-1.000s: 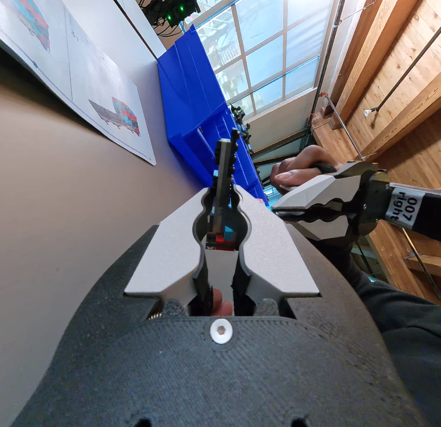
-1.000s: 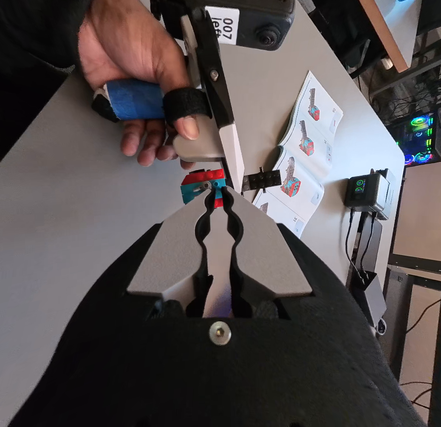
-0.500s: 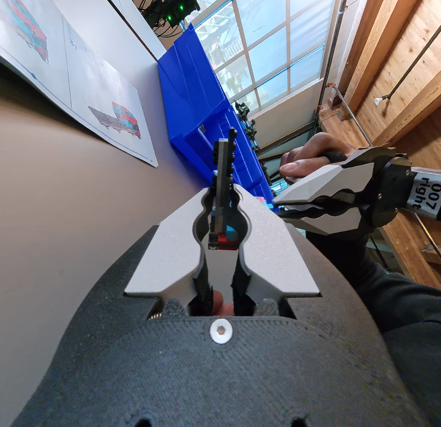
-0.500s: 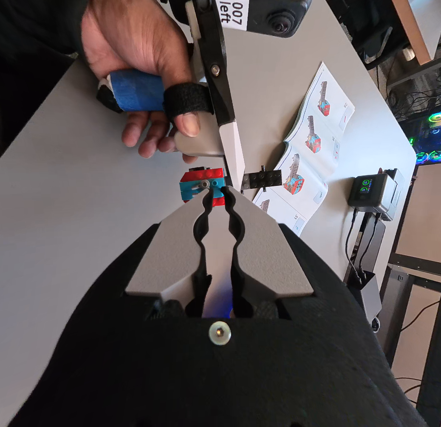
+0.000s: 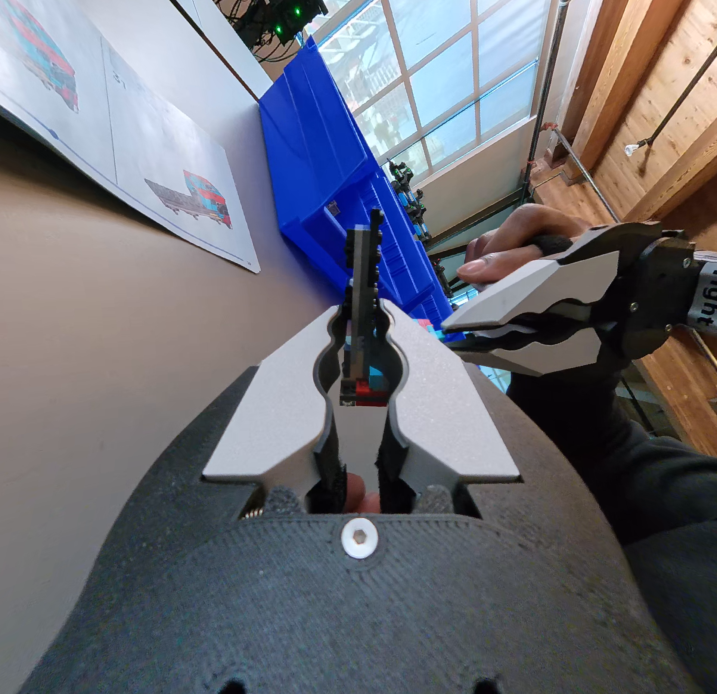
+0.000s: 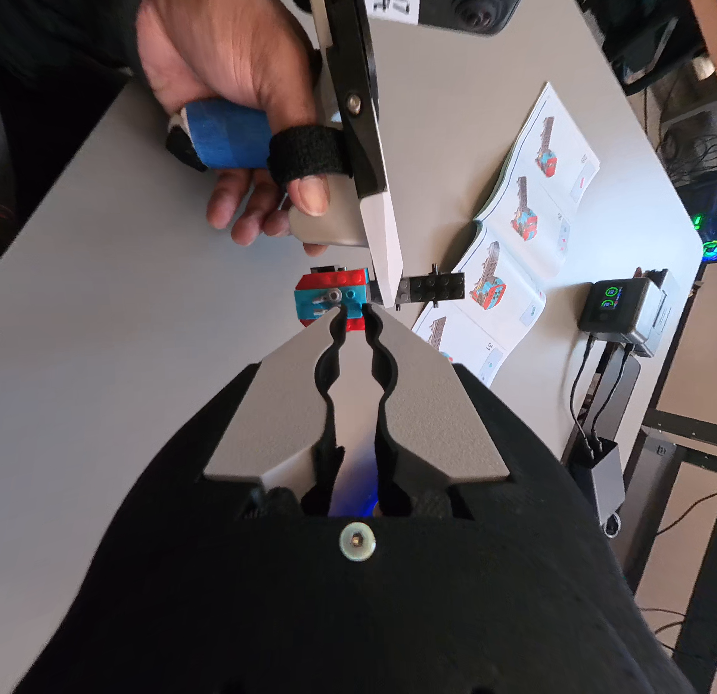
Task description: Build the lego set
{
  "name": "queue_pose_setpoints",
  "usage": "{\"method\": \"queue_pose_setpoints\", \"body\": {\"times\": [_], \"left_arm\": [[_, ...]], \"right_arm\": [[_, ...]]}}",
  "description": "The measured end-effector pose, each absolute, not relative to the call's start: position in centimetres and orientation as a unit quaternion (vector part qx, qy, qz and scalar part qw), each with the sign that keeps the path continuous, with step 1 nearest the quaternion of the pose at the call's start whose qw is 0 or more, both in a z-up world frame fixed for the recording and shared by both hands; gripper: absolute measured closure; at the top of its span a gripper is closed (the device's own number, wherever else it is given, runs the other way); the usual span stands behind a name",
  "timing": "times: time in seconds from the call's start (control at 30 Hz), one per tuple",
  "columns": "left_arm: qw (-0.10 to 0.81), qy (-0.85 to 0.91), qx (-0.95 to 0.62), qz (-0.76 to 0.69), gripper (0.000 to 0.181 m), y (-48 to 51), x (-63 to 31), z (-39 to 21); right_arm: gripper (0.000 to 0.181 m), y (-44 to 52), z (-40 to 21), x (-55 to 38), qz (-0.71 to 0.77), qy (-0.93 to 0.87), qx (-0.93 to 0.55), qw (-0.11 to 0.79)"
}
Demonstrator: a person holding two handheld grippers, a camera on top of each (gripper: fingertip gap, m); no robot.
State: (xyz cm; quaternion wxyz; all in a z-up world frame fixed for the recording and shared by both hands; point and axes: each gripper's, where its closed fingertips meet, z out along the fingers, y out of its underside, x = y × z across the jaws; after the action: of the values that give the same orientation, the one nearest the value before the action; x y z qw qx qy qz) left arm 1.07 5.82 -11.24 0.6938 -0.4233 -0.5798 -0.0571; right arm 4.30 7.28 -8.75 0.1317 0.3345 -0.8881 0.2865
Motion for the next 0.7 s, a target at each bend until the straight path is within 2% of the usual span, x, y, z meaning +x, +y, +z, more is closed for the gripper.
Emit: {"method": "queue_pose_setpoints", "body": {"times": [0.4, 0.7], "left_arm": [[0.691, -0.577, -0.432, -0.043, 0.167, 5.8, 1.0, -11.2], [0.694, -0.592, -0.407, -0.043, 0.167, 5.3, 0.7, -11.3]], "right_arm": [[0.174, 7.4, -9.0, 4.4, 0.267, -0.894, 0.340, 0.119], [0.176, 7.1, -9.5, 4.0, 0.265, -0.884, 0.351, 0.157]]}}
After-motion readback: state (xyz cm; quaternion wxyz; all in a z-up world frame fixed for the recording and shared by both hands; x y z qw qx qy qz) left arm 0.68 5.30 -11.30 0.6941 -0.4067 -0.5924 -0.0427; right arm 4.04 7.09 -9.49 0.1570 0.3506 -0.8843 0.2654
